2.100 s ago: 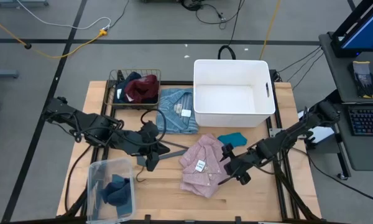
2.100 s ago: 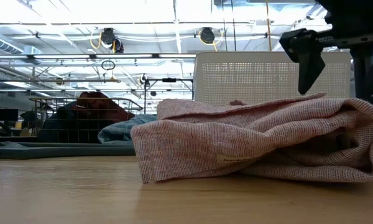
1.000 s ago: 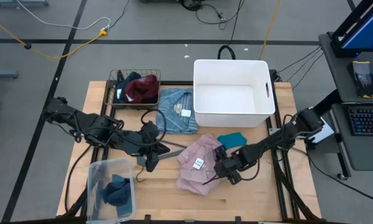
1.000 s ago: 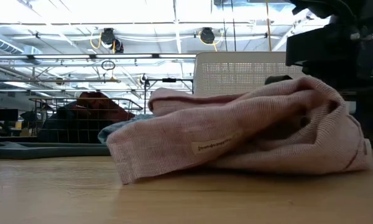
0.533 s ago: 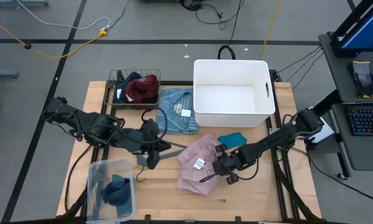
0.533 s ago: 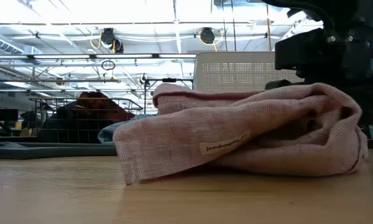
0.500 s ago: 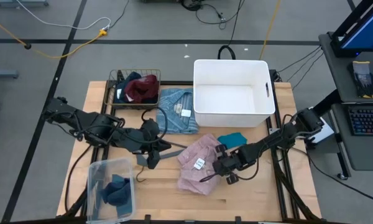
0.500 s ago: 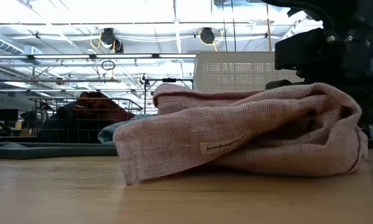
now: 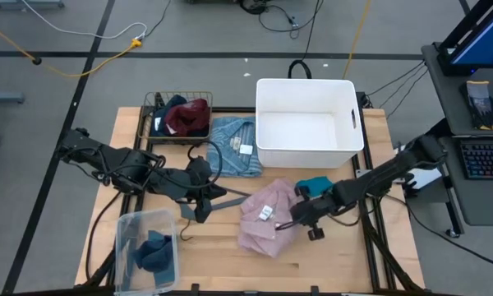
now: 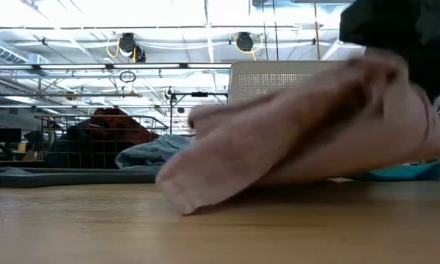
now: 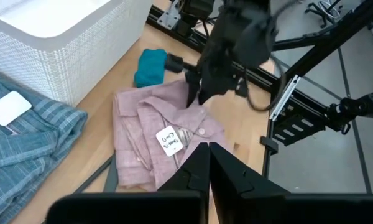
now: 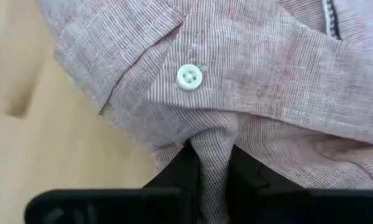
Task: Pick & Place Cloths
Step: Put the red shirt into the white bin
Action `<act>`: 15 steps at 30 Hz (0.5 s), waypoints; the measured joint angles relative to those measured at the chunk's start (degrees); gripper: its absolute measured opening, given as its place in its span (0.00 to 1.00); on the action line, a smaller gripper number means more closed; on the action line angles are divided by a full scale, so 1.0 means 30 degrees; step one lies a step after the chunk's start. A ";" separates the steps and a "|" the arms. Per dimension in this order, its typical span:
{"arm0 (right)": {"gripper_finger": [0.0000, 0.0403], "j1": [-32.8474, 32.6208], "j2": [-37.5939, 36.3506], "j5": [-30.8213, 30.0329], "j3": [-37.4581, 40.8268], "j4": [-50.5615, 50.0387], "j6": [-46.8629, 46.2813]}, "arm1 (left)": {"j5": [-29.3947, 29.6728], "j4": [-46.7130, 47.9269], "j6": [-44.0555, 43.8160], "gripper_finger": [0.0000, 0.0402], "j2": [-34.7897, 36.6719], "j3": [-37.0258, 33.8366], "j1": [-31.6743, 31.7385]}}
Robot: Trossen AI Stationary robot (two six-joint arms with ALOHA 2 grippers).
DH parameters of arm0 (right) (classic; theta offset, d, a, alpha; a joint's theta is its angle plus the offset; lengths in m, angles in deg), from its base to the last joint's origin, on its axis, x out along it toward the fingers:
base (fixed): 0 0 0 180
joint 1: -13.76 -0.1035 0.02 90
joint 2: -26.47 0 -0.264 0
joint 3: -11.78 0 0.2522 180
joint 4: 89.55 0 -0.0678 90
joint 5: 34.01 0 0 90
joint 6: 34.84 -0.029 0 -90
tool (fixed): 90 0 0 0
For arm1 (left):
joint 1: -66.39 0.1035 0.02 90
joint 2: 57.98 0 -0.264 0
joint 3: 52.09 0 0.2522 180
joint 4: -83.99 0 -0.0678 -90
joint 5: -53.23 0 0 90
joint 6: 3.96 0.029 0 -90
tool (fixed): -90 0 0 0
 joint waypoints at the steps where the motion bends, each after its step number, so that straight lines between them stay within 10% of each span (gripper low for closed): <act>1: 0.08 0.0038 -0.0399 -0.0004 0.0006 -0.0050 -0.0211 | 0.0002 -0.0007 0.0008 0.03 0.0000 0.0000 0.0000; 15: 0.08 0.1588 -0.5627 0.3850 -0.0001 0.5599 -0.3752 | 0.0002 -0.0014 0.0472 0.05 0.0000 0.0000 0.0000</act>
